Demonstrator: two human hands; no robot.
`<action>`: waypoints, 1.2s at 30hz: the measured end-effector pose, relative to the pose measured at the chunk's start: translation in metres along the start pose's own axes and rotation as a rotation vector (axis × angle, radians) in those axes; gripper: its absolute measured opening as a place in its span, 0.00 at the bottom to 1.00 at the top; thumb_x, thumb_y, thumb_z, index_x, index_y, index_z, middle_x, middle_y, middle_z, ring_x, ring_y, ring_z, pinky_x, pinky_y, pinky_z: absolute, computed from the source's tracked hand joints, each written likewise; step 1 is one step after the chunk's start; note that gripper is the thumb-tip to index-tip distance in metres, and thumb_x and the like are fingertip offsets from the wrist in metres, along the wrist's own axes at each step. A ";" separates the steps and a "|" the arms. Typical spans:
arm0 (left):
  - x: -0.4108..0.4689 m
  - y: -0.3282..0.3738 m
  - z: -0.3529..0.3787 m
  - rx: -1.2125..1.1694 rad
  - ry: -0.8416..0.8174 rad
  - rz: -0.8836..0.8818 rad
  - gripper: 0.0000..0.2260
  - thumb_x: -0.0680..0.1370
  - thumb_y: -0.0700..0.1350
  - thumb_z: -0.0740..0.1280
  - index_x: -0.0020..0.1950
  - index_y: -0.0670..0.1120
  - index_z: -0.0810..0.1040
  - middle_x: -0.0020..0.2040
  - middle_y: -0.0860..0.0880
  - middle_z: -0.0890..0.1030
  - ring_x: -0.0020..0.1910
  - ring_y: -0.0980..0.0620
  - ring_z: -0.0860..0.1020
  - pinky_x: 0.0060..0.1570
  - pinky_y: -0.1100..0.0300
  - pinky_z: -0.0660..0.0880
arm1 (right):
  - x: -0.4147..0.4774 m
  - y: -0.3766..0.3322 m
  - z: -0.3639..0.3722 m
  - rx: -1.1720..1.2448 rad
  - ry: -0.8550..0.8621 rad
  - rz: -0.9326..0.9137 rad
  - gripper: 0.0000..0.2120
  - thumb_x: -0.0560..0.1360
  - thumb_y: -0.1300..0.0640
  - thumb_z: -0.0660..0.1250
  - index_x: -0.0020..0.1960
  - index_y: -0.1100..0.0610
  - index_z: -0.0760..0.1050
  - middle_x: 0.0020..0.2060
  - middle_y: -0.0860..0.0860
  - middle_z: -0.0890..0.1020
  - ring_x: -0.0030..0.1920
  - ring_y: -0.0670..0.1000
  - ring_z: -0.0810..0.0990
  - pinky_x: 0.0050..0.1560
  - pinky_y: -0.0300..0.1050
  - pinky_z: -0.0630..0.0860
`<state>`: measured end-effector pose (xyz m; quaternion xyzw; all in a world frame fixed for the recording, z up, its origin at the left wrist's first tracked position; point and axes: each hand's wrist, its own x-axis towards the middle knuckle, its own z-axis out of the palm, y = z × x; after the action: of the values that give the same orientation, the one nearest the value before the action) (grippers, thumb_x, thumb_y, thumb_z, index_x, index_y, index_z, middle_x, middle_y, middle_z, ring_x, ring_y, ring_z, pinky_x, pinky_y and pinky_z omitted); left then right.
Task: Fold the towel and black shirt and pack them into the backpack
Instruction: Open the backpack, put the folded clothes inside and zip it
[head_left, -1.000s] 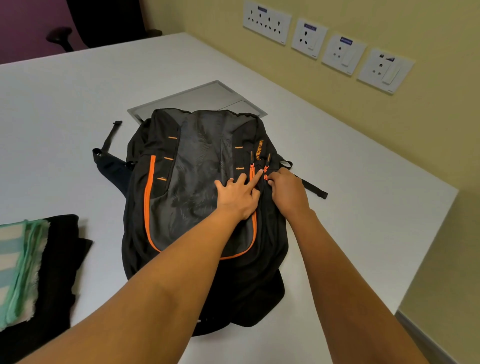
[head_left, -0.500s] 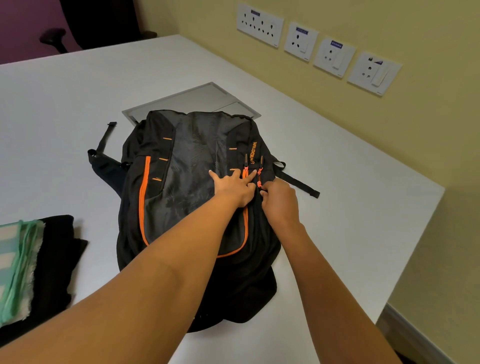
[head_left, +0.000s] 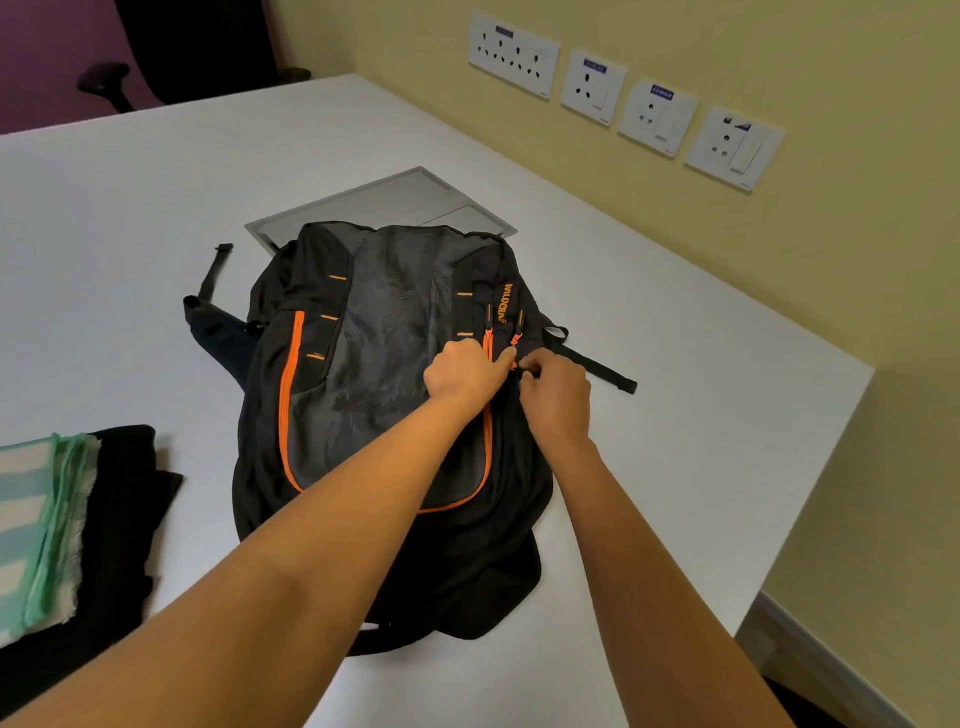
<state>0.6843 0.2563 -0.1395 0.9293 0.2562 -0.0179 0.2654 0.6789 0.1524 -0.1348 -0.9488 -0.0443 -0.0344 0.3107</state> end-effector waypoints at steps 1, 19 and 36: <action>0.002 0.002 0.000 -0.043 -0.019 -0.051 0.28 0.75 0.64 0.61 0.60 0.41 0.76 0.59 0.42 0.77 0.58 0.42 0.77 0.50 0.52 0.73 | 0.001 -0.001 0.001 0.021 0.001 0.002 0.10 0.78 0.62 0.63 0.56 0.57 0.79 0.54 0.54 0.81 0.52 0.52 0.80 0.53 0.40 0.73; 0.023 0.032 0.004 -0.167 0.013 0.007 0.10 0.75 0.44 0.66 0.52 0.39 0.78 0.53 0.41 0.79 0.52 0.43 0.78 0.41 0.56 0.71 | -0.004 0.013 -0.001 -0.136 -0.013 -0.227 0.11 0.80 0.62 0.60 0.58 0.63 0.78 0.51 0.57 0.75 0.50 0.52 0.76 0.47 0.38 0.70; -0.033 0.025 -0.026 -0.024 -0.079 0.130 0.21 0.77 0.48 0.65 0.66 0.39 0.67 0.62 0.39 0.73 0.62 0.39 0.73 0.57 0.50 0.72 | -0.098 0.036 -0.030 0.039 -0.089 -0.025 0.09 0.78 0.57 0.65 0.56 0.56 0.80 0.51 0.51 0.78 0.49 0.46 0.78 0.36 0.21 0.65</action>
<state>0.6649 0.2359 -0.0996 0.9394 0.1846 -0.0342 0.2868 0.5845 0.0999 -0.1412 -0.9426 -0.0708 0.0049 0.3264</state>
